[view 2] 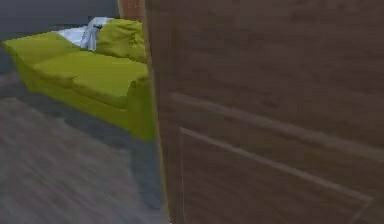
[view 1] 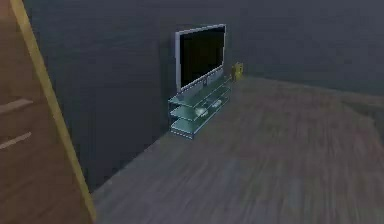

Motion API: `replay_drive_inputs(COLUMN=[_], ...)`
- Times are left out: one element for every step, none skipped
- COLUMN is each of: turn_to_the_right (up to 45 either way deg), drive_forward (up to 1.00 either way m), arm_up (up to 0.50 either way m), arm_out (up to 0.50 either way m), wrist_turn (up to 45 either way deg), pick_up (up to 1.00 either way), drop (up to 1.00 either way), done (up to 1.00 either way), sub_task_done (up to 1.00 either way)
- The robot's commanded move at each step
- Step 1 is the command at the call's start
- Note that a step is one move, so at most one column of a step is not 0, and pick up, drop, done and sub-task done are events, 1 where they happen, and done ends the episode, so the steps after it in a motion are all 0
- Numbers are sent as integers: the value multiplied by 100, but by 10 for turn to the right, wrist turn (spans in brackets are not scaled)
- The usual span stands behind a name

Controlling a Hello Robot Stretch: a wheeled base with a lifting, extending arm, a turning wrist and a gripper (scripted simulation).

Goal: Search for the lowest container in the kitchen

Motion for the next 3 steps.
replay_drive_inputs(turn_to_the_right=[-450, -450, -450], drive_forward=[0, 0, 0], arm_up=[0, 0, 0], arm_out=[0, 0, 0], wrist_turn=[0, 0, 0], pick_up=[0, 0, 0], drop=[0, 0, 0], done=[0, 0, 0], sub_task_done=[0, 0, 0])
